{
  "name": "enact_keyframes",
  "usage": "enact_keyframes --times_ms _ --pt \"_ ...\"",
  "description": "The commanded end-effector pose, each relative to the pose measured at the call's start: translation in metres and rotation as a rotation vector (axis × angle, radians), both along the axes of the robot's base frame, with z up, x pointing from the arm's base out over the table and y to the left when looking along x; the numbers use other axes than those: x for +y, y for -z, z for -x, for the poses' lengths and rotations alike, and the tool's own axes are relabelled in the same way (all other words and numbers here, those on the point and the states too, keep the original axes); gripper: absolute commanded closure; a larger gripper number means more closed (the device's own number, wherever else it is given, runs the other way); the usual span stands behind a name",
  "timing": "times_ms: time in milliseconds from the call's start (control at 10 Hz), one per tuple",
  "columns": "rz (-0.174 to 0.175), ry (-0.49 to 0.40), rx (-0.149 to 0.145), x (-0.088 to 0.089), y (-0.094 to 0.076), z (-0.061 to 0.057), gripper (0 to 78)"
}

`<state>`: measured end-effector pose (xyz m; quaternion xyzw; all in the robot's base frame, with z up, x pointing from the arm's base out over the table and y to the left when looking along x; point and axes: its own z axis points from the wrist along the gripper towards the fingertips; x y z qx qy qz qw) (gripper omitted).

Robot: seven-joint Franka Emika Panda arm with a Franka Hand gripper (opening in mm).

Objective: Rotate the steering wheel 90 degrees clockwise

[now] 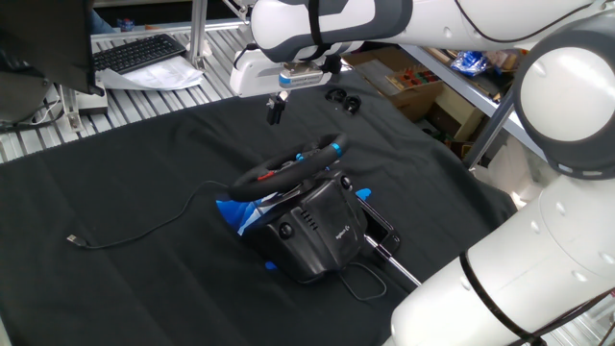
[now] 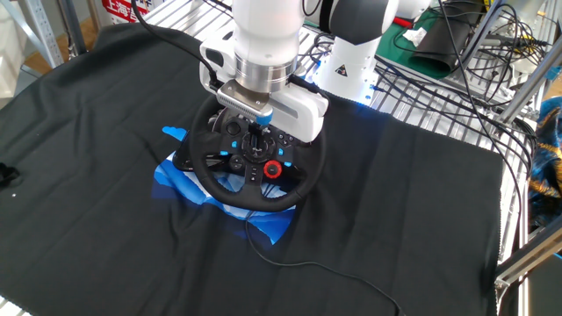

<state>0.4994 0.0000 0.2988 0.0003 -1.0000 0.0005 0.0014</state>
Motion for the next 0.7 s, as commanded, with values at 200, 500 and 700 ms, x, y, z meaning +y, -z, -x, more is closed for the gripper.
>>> enact_keyframes --times_ms 200,500,700 --pt "-0.145 0.0 0.082 0.0 0.0 0.0 77.6" --pt "-0.095 -0.007 0.082 0.0 0.0 0.0 77.6" --pt "-0.054 -0.01 0.082 0.0 -0.0003 0.0 77.6"
